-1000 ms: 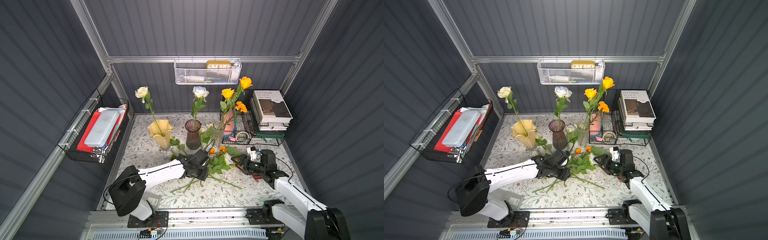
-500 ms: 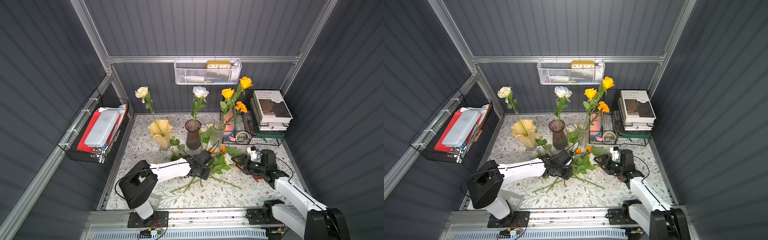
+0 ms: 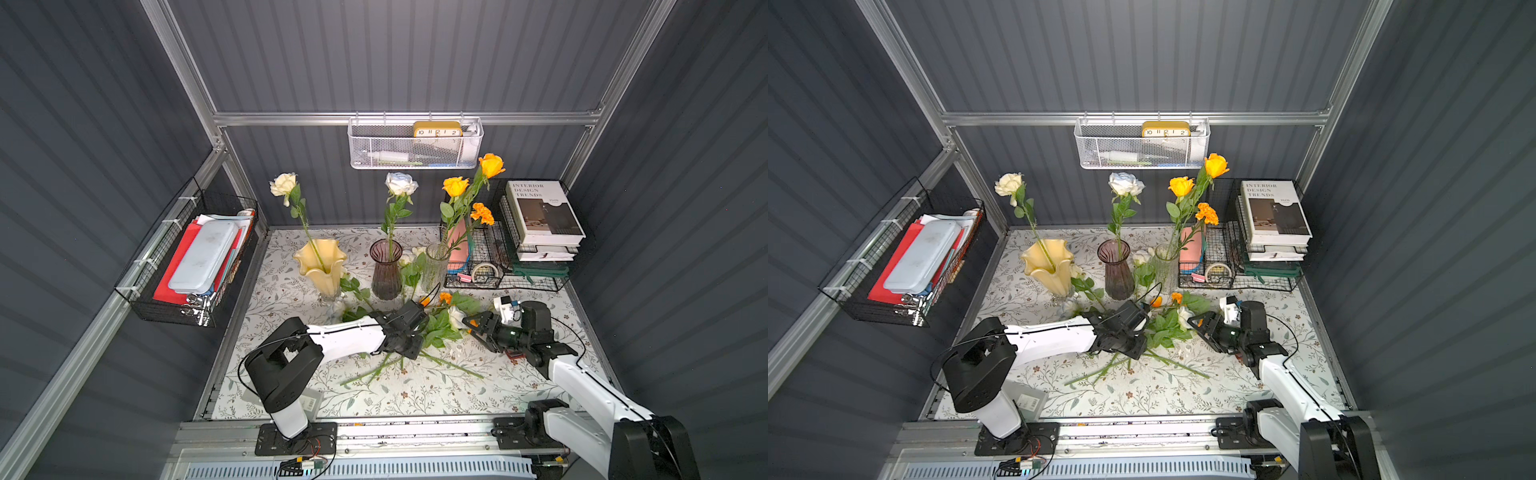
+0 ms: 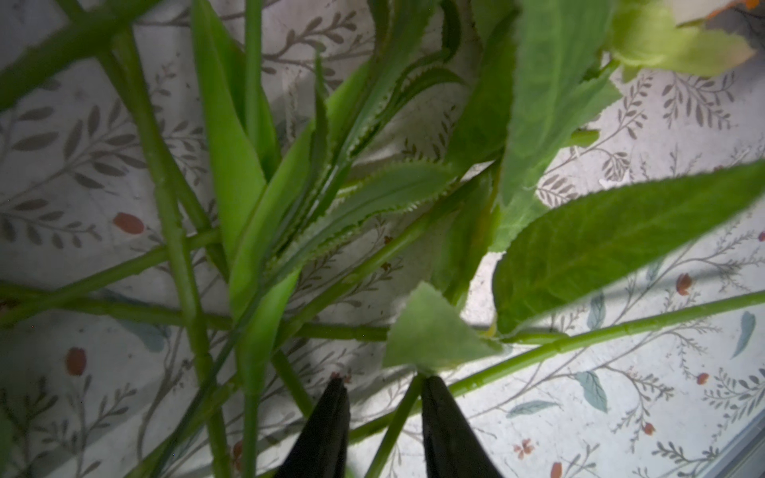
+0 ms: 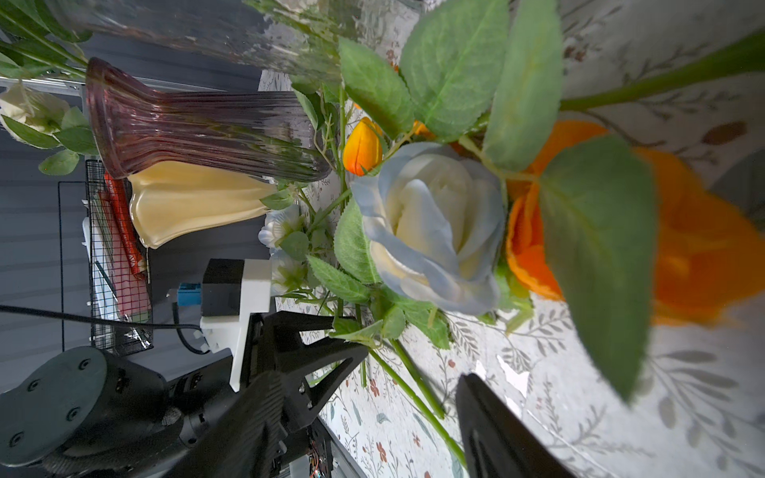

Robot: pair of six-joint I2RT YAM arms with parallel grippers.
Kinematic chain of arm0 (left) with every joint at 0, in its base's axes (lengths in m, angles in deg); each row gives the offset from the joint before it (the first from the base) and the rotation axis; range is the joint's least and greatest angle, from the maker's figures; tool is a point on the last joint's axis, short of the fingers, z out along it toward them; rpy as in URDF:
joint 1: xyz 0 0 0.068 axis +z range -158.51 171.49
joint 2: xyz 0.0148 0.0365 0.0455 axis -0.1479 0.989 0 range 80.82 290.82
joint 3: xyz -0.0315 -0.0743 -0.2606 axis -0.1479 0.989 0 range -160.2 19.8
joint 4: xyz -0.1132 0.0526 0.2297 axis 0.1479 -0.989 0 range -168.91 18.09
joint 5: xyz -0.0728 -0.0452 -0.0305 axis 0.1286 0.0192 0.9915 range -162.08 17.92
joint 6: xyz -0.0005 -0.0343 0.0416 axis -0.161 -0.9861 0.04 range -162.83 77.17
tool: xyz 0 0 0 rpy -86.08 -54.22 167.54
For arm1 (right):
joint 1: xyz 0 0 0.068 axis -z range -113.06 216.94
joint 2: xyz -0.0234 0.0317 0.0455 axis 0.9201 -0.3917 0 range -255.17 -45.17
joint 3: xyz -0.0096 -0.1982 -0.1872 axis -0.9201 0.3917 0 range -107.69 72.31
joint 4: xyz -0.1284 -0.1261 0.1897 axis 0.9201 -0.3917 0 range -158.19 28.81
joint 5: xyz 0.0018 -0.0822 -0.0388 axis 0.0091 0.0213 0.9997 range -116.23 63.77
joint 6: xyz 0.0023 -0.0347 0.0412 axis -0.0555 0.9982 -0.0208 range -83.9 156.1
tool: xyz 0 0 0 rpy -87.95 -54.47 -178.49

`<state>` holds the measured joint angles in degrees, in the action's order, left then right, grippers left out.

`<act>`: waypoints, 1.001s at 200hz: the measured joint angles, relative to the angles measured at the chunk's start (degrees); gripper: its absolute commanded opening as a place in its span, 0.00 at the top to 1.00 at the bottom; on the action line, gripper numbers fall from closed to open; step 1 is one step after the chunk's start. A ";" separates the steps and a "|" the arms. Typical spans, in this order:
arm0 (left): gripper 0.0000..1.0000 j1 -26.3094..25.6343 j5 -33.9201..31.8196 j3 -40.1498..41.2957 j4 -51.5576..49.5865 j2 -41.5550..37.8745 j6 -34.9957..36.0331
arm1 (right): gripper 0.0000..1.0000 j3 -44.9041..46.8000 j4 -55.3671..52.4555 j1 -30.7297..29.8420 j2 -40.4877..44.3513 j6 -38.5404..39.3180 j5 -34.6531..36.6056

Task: Arrange the flowers in different vases according to their colors
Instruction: Pick up the flower at the center of the board.

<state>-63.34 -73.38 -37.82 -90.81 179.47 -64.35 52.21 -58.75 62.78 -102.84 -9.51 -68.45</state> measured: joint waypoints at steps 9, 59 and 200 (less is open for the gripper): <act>0.70 0.00 0.07 0.00 0.20 0.37 0.15 | 0.29 0.09 0.07 0.02 0.02 0.04 0.00; 0.57 -0.09 0.90 0.07 0.61 1.07 0.70 | 0.29 0.94 0.02 0.07 0.85 0.07 0.00; 0.63 -0.33 1.27 1.01 0.00 -0.26 0.52 | 0.29 1.49 -0.79 0.07 2.21 0.42 0.02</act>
<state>-63.66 -72.11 -36.82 -90.81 179.21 -63.82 53.70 -59.54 62.84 -100.63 -9.09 -68.43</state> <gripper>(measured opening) 0.391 0.715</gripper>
